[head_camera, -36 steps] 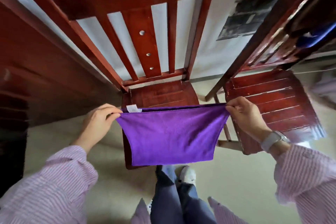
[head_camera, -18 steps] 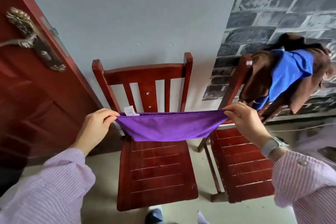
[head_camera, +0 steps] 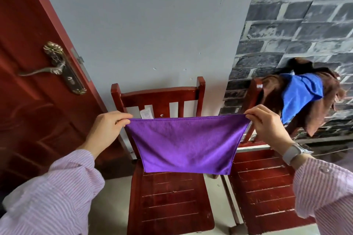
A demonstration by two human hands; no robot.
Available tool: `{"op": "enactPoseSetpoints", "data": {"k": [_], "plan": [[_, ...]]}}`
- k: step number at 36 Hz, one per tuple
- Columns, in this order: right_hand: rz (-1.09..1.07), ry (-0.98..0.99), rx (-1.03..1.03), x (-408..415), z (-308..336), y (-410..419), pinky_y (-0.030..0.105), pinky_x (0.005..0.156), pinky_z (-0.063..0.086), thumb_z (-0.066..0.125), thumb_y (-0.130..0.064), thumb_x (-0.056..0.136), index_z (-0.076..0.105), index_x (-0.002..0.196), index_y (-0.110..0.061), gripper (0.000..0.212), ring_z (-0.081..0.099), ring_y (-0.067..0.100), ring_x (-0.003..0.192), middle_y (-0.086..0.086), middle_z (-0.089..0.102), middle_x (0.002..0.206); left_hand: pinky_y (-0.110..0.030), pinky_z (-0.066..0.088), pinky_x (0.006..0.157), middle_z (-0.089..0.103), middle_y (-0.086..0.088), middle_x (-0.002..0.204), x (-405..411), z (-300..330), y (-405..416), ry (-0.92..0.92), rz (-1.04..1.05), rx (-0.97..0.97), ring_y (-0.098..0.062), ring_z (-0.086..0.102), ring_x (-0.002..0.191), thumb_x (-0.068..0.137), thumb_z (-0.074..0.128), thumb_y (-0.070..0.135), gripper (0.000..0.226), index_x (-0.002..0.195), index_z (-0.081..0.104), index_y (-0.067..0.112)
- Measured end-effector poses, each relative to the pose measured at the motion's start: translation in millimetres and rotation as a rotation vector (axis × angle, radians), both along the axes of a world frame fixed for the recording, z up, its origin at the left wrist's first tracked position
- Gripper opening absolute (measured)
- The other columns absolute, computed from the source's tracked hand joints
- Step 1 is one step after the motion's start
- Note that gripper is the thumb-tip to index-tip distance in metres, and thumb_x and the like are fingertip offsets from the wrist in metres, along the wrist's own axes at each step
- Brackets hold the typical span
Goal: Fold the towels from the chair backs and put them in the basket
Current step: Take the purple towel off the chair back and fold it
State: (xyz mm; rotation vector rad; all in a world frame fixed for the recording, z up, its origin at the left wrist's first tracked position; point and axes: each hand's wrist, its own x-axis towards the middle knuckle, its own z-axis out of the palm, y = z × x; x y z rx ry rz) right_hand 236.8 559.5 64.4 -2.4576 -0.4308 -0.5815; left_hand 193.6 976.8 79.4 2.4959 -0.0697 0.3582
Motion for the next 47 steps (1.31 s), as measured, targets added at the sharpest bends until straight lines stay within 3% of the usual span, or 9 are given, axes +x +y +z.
{"op": "enactPoseSetpoints", "data": {"k": [3,7,12,20,27,30,36,40,47], "plan": [[0.010,0.062,-0.033,4,-10,1,0.008,0.075,0.038,0.063,0.008,0.078,0.067,0.082,0.001,0.009,0.056,0.015,0.075,0.012,0.062,0.079,-0.021,0.041,0.083,0.068,-0.003,0.097,4,-9,1,0.057,0.005,0.097,-0.010,0.056,0.088,0.087,0.058,0.006,0.020,0.102,0.070,0.008],[-0.014,0.130,-0.078,15,-26,10,0.022,0.070,0.041,0.065,0.003,0.077,0.067,0.081,-0.002,0.007,0.061,0.031,0.073,0.012,0.061,0.078,-0.028,0.043,0.081,0.069,-0.002,0.100,10,-24,1,0.118,0.097,0.165,-0.021,0.061,0.096,0.089,0.055,0.012,0.018,0.098,0.071,0.015],[-0.067,0.158,-0.055,27,-39,27,0.039,0.073,0.048,0.063,-0.003,0.081,0.067,0.082,-0.004,0.004,0.061,0.031,0.077,0.010,0.061,0.081,-0.035,0.046,0.076,0.068,-0.004,0.104,18,-35,1,0.046,0.232,0.236,-0.028,0.060,0.097,0.091,0.053,0.016,0.019,0.099,0.070,0.016],[-0.066,0.166,-0.015,20,-65,46,0.042,0.072,0.051,0.061,-0.004,0.083,0.066,0.089,-0.003,0.007,0.060,0.031,0.080,0.012,0.061,0.089,-0.035,0.048,0.065,0.070,-0.004,0.088,0,-69,24,-0.134,0.227,0.232,-0.026,0.059,0.082,0.085,0.060,0.007,0.012,0.088,0.069,0.013],[-0.034,0.226,-0.020,-16,-122,53,0.036,0.067,0.051,0.062,-0.003,0.082,0.066,0.087,-0.003,0.006,0.060,0.027,0.076,0.010,0.059,0.089,-0.033,0.044,0.069,0.069,-0.001,0.087,-38,-134,34,-0.067,0.189,0.201,-0.014,0.048,0.081,0.084,0.051,0.015,0.017,0.086,0.067,0.012],[-0.020,0.307,-0.064,-38,-159,52,0.035,0.066,0.051,0.062,-0.005,0.082,0.067,0.086,-0.004,0.007,0.060,0.027,0.078,0.010,0.060,0.089,-0.026,0.038,0.068,0.069,-0.004,0.085,-63,-175,32,0.024,0.174,0.165,-0.012,0.046,0.082,0.082,0.056,0.006,0.012,0.083,0.068,0.009],[0.079,0.641,-0.198,-103,-241,42,0.033,0.060,0.049,0.060,-0.022,0.081,0.069,0.082,-0.008,0.017,0.061,0.029,0.075,0.008,0.060,0.086,-0.035,0.051,0.061,0.066,-0.001,0.083,-139,-265,26,0.301,0.186,0.162,-0.010,0.047,0.084,0.078,0.058,0.013,0.012,0.083,0.068,0.016],[0.095,0.846,-0.277,-144,-291,35,0.040,0.060,0.051,0.060,-0.022,0.082,0.072,0.082,-0.011,0.017,0.061,0.032,0.081,0.008,0.061,0.086,-0.035,0.052,0.060,0.066,0.000,0.080,-177,-316,19,0.533,0.146,0.186,-0.012,0.052,0.084,0.074,0.069,0.005,0.013,0.079,0.069,0.017],[0.046,1.068,-0.357,-180,-345,37,0.036,0.071,0.045,0.065,-0.012,0.082,0.071,0.083,-0.007,0.008,0.059,0.032,0.093,0.011,0.063,0.095,-0.038,0.048,0.067,0.066,0.002,0.089,-205,-364,12,0.826,0.119,0.195,-0.022,0.052,0.096,0.084,0.059,0.009,0.012,0.087,0.068,0.016]]}}
